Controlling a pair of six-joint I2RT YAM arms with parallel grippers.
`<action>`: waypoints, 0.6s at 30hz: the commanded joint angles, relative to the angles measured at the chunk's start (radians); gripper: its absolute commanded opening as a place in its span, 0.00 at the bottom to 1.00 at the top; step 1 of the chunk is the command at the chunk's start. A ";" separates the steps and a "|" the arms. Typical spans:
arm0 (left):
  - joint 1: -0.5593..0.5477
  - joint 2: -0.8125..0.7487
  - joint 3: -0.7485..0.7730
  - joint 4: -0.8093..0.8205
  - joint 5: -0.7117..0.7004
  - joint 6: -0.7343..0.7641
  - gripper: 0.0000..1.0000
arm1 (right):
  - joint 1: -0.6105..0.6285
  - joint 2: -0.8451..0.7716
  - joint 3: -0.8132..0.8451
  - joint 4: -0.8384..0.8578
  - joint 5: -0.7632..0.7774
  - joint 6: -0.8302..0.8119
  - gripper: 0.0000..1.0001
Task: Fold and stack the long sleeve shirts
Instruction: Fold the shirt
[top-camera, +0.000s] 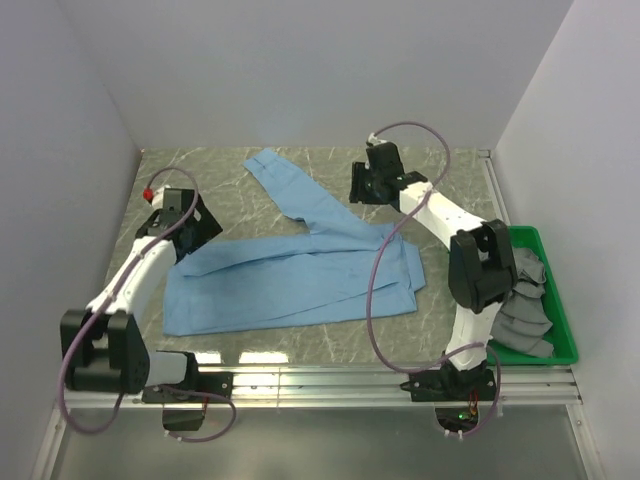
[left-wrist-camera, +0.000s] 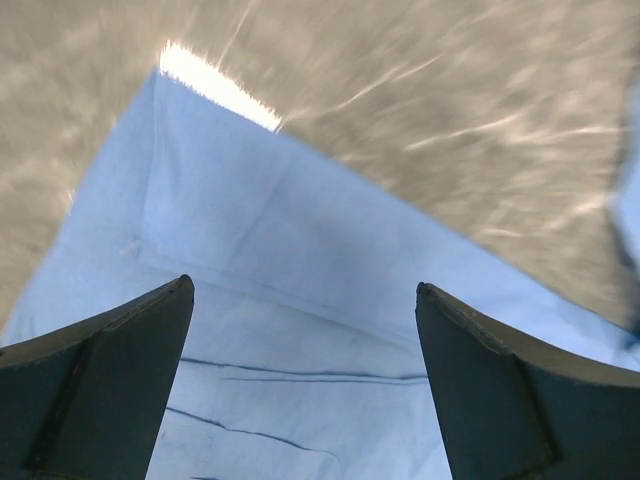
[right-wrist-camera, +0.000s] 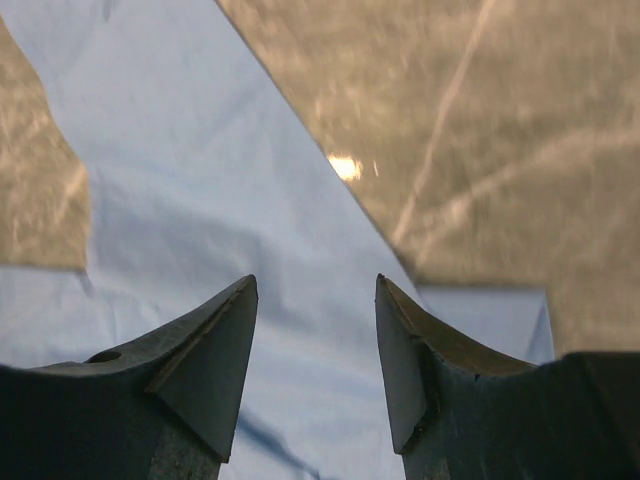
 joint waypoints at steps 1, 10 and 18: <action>0.000 -0.103 -0.013 0.063 -0.005 0.132 0.99 | 0.023 0.110 0.128 0.042 0.024 -0.053 0.59; 0.000 -0.170 -0.146 0.166 0.041 0.229 0.99 | 0.060 0.316 0.362 -0.027 0.024 -0.128 0.63; -0.002 -0.129 -0.166 0.220 0.069 0.244 0.99 | 0.101 0.405 0.412 -0.082 0.039 -0.133 0.64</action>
